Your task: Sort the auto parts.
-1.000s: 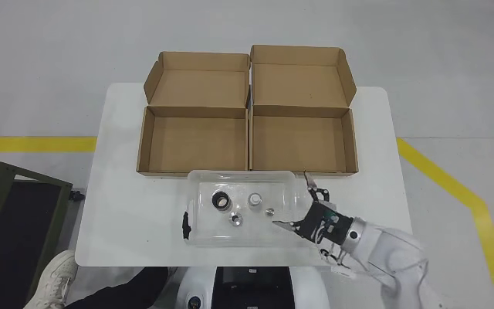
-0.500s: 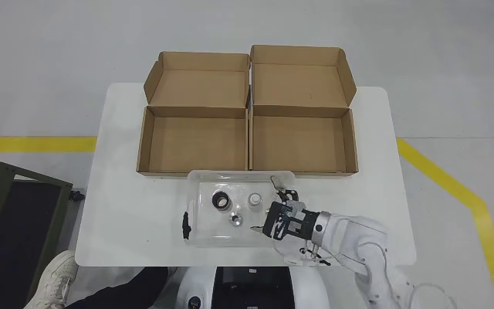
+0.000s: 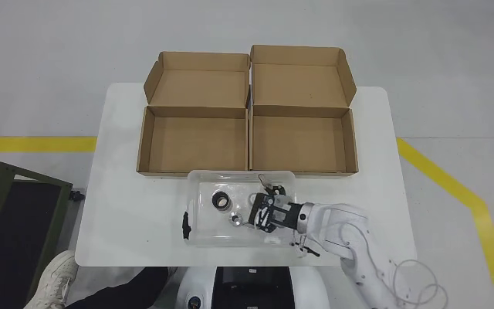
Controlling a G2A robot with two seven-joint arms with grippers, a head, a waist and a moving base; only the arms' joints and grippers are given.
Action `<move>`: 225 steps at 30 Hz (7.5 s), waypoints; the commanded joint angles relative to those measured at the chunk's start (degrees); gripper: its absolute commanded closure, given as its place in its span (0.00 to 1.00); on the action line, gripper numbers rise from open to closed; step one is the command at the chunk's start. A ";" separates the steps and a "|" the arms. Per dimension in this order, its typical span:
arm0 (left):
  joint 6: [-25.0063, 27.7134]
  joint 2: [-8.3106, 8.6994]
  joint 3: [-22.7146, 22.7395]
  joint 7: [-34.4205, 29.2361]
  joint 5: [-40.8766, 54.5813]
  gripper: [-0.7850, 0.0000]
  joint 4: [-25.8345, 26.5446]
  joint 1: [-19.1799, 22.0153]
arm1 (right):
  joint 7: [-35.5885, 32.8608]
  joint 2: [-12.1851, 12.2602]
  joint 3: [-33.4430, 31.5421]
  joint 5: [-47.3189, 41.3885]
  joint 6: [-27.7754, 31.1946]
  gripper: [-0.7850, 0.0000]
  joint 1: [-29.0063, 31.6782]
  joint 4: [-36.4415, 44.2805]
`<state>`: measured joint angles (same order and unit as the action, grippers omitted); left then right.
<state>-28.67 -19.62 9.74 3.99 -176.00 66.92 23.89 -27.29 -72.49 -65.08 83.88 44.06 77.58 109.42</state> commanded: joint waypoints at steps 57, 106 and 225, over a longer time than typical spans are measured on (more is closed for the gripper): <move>0.00 0.00 0.00 0.00 0.00 0.00 0.00 0.00 | 27.36 3.11 -4.40 -13.40 3.39 1.00 -0.61 8.23; 0.00 0.00 0.00 0.00 0.00 0.00 0.00 0.00 | 39.01 4.06 -12.59 -12.73 -5.07 1.00 1.64 7.85; 0.00 0.00 0.00 0.00 0.00 0.00 0.00 0.00 | -5.54 5.43 -5.31 -4.81 -2.72 0.00 3.82 12.89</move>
<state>-28.67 -19.62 9.74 3.99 -176.00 66.92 23.89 -32.26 -67.14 -70.50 79.01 40.86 81.20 122.07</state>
